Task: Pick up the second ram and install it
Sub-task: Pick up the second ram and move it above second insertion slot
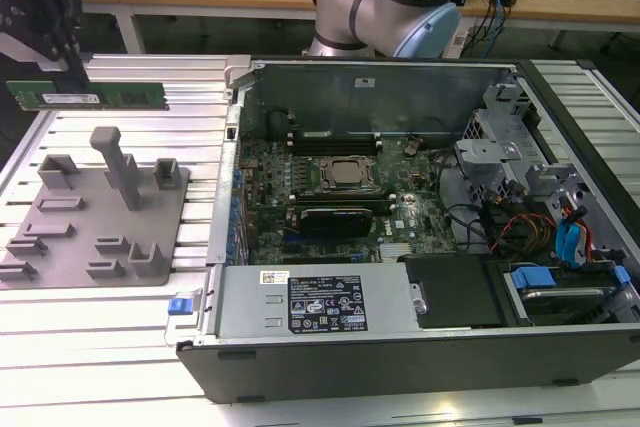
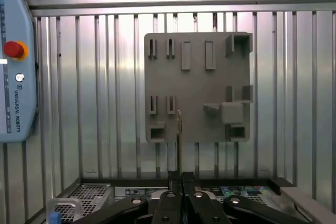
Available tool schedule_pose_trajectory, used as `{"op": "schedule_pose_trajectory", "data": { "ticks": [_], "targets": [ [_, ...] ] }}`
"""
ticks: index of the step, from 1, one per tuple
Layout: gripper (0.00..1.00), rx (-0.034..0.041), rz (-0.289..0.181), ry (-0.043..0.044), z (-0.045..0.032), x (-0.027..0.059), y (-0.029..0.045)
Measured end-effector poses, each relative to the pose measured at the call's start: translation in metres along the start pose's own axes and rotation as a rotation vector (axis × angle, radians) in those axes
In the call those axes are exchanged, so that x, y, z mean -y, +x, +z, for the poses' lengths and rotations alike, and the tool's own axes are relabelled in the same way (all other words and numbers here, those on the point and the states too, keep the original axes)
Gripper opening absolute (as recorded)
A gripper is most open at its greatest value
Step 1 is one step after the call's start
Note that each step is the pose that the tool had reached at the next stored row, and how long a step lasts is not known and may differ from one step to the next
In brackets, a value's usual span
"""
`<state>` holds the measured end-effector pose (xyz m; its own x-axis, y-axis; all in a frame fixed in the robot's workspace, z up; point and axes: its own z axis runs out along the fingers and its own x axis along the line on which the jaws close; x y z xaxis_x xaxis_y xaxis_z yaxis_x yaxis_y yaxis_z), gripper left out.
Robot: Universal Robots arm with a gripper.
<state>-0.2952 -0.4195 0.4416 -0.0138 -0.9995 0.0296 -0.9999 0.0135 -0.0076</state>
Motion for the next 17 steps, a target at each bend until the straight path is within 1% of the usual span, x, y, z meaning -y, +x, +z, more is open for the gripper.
{"op": "schedule_pose_trajectory", "data": {
  "ticks": [1, 4, 5, 9, 11, 14, 16, 17],
  "targets": [
    [0.09, 0.0001, 0.0, 0.0, 0.0001, 0.0054, -0.0001],
    [0.09, 0.0, 0.0, 0.0, 0.0001, 0.0119, -0.0001],
    [0.09, 0.0, 0.0, 0.0, 0.0002, 0.0186, -0.0002],
    [0.09, 0.0, 0.0, -0.0001, 0.0003, 0.0397, -0.0005],
    [0.09, 0.0, 0.0, -0.0001, 0.0004, 0.0452, -0.0006],
    [0.09, 0.0, 0.0, 0.0, 0.0006, 0.0634, -0.0009],
    [0.09, 0.0, 0.0, -0.0001, 0.0007, 0.0711, -0.001],
    [0.09, 0.0, 0.0, 0.0, 0.0009, 0.0793, -0.0011]
  ]
}}
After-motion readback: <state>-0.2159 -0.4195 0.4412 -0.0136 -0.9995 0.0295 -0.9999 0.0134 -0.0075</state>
